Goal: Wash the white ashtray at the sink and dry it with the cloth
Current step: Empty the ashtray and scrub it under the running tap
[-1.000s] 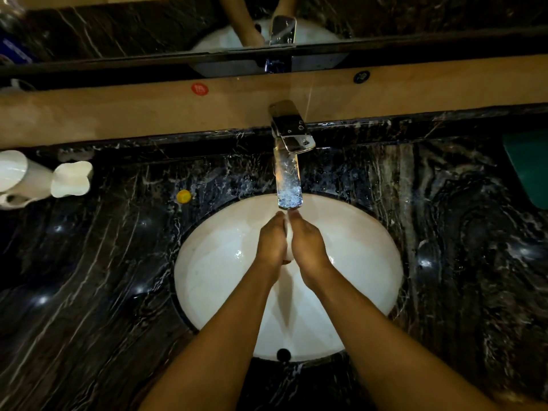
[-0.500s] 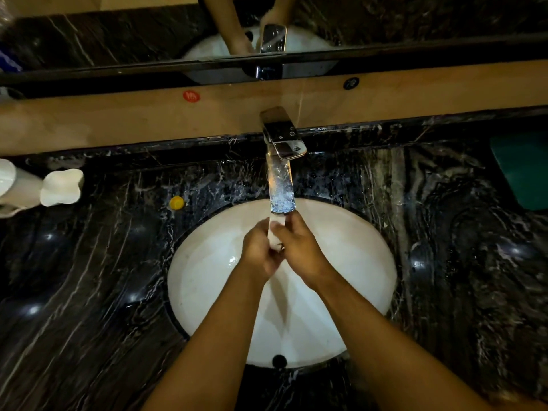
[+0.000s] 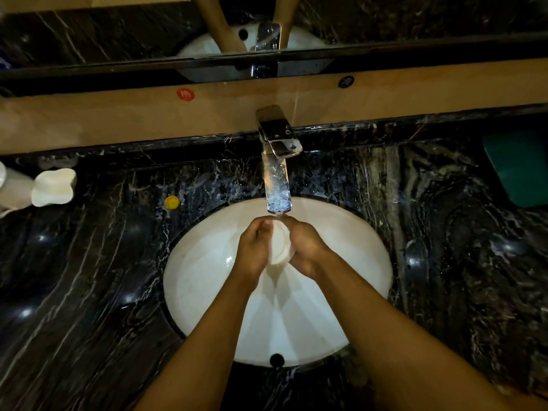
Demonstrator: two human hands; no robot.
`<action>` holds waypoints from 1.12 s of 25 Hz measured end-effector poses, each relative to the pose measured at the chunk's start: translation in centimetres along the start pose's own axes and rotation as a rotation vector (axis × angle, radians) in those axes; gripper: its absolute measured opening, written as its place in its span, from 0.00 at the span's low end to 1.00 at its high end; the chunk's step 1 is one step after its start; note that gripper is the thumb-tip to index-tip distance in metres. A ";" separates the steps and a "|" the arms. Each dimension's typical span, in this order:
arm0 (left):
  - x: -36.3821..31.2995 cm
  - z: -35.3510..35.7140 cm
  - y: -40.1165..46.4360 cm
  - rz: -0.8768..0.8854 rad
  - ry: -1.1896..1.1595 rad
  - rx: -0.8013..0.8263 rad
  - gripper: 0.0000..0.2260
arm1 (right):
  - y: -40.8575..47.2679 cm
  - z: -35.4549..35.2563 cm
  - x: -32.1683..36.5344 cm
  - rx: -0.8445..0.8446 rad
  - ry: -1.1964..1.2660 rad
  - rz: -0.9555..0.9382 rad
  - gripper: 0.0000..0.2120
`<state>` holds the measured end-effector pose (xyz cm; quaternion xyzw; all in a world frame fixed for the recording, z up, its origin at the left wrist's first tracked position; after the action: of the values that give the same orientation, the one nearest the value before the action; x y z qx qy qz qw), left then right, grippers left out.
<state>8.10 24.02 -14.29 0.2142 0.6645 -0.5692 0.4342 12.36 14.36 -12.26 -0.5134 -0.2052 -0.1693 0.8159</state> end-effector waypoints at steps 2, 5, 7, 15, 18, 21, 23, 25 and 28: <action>0.0 0.3 0.1 -0.245 -0.141 0.000 0.11 | 0.3 0.7 -0.5 -0.014 -0.068 -0.114 0.14; -0.2 1.1 -0.3 -0.532 -0.340 0.159 0.16 | -0.3 1.4 -1.0 -0.063 -0.332 -0.194 0.10; -0.2 1.4 0.0 -0.494 -0.377 0.178 0.16 | -0.2 1.3 -0.9 -0.135 -0.405 -0.240 0.09; 0.1 1.5 0.6 -0.102 0.018 0.004 0.14 | 0.8 0.0 -0.5 -0.111 -0.077 -0.002 0.13; 0.7 1.4 0.4 -0.389 -0.112 0.103 0.18 | 0.2 0.6 -1.2 -0.123 -0.219 -0.138 0.14; 1.4 1.8 0.0 -0.425 -0.168 0.139 0.25 | -0.8 0.4 0.1 -0.142 -0.318 -0.218 0.11; 1.2 1.4 0.0 -0.294 -0.086 0.044 0.25 | -0.4 -0.2 0.8 -0.113 -0.282 -0.090 0.13; 1.1 1.1 0.3 -0.169 0.069 0.007 0.22 | -0.8 -0.1 0.8 0.006 -0.171 0.112 0.13; 1.5 0.7 0.9 -0.135 0.033 -0.051 0.20 | -0.2 -0.4 0.6 0.019 -0.190 0.076 0.12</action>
<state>8.23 23.26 -15.99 0.1672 0.6987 -0.5766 0.3892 12.87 13.87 -11.94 -0.5267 -0.2634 -0.0867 0.8036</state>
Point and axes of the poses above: each hand's wrist, its own y-axis towards the middle knuckle, its own z-axis out of the palm, x = y × z, the point moved 4 cm from there along y, towards the middle knuckle, and after that the axes turned 8 degrees about x, right-handed, at the moved point
